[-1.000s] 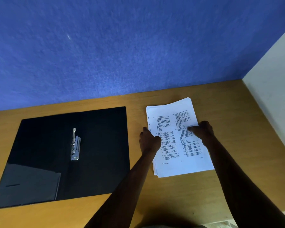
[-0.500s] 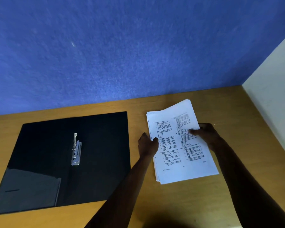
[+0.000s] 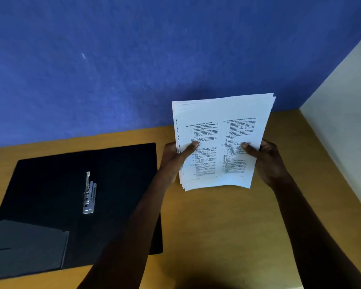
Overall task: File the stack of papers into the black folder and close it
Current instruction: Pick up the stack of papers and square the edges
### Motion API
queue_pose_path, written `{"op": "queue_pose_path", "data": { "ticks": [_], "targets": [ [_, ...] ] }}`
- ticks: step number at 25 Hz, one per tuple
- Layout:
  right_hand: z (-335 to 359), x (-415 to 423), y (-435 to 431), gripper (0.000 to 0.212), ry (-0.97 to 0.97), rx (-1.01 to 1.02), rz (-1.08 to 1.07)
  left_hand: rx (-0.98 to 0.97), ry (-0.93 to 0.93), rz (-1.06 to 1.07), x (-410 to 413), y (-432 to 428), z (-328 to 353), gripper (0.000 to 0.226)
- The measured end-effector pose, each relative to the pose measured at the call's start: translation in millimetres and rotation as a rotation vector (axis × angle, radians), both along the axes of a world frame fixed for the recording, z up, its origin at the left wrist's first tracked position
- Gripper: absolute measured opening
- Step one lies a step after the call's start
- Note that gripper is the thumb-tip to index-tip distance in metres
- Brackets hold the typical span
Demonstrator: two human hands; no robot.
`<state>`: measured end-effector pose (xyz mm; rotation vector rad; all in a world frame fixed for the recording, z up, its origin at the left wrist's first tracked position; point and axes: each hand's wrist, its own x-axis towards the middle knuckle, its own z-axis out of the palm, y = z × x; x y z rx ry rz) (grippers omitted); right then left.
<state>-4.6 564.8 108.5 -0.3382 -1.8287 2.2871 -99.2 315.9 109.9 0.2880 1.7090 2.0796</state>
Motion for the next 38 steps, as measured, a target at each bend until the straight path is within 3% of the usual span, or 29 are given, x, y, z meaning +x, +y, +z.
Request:
{"op": "queue_pose_path", "data": {
  "ticks": [4, 11, 15, 27, 38],
  "targets": [
    [8, -4, -3, 0.037, 0.052, -0.063, -0.014, 0.041, 0.034, 0.012, -3, 1, 13, 0.021],
    [-3, 4, -7, 0.035, 0.04, -0.156, 0.012, 0.021, 0.064, 0.041, 4, 0, -1, 0.029],
    [-12, 8, -8, 0.043, 0.004, -0.125, 0.03, 0.0, 0.095, 0.032, 11, 1, -6, 0.027],
    [-23, 1, -8, 0.037, -0.002, -0.023, 0.013, 0.034, 0.076, 0.072, 11, 6, -13, 0.03],
    [-28, -3, -15, 0.035, 0.017, -0.059, -0.016, 0.063, 0.083, 0.114, 10, 7, -16, 0.029]
  ]
}}
